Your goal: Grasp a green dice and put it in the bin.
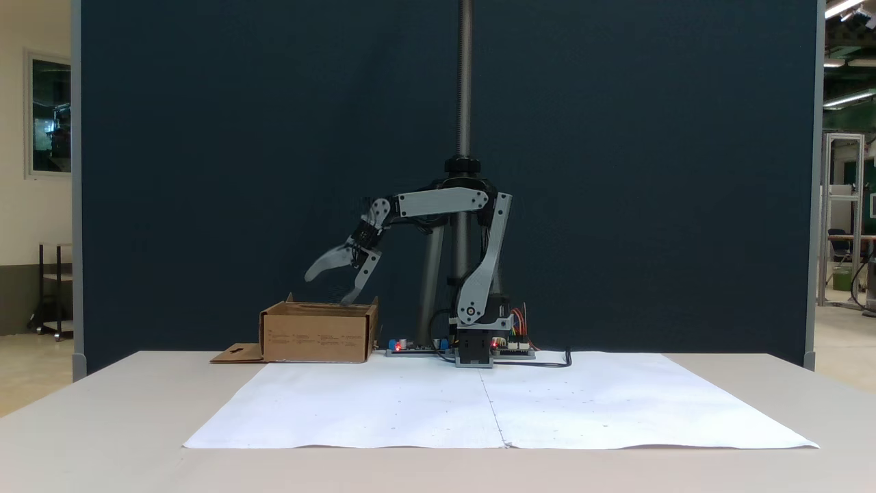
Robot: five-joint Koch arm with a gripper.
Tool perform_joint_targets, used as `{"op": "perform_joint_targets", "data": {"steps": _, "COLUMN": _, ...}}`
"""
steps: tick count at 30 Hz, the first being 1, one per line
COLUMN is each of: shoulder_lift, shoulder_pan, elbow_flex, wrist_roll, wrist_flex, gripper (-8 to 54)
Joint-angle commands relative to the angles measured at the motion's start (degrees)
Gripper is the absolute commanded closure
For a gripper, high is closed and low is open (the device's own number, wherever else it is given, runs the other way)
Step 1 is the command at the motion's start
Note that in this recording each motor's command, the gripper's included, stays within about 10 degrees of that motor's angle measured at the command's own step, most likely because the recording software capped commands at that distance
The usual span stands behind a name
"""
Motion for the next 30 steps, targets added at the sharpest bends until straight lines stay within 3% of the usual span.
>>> {"op": "perform_joint_targets", "data": {"steps": 1, "shoulder_lift": 4.5, "shoulder_pan": -4.2, "elbow_flex": -1.1, "wrist_roll": 3.0, "wrist_flex": -0.7, "gripper": 3.7}}
{"op": "perform_joint_targets", "data": {"steps": 11, "shoulder_lift": 14.3, "shoulder_pan": -33.0, "elbow_flex": -1.1, "wrist_roll": 24.3, "wrist_flex": -3.5, "gripper": 3.6}}
{"op": "perform_joint_targets", "data": {"steps": 24, "shoulder_lift": 17.3, "shoulder_pan": -73.7, "elbow_flex": -0.8, "wrist_roll": 24.8, "wrist_flex": -12.3, "gripper": 1.8}}
{"op": "perform_joint_targets", "data": {"steps": 30, "shoulder_lift": 19.3, "shoulder_pan": -88.2, "elbow_flex": 9.1, "wrist_roll": 24.8, "wrist_flex": -19.6, "gripper": 2.0}}
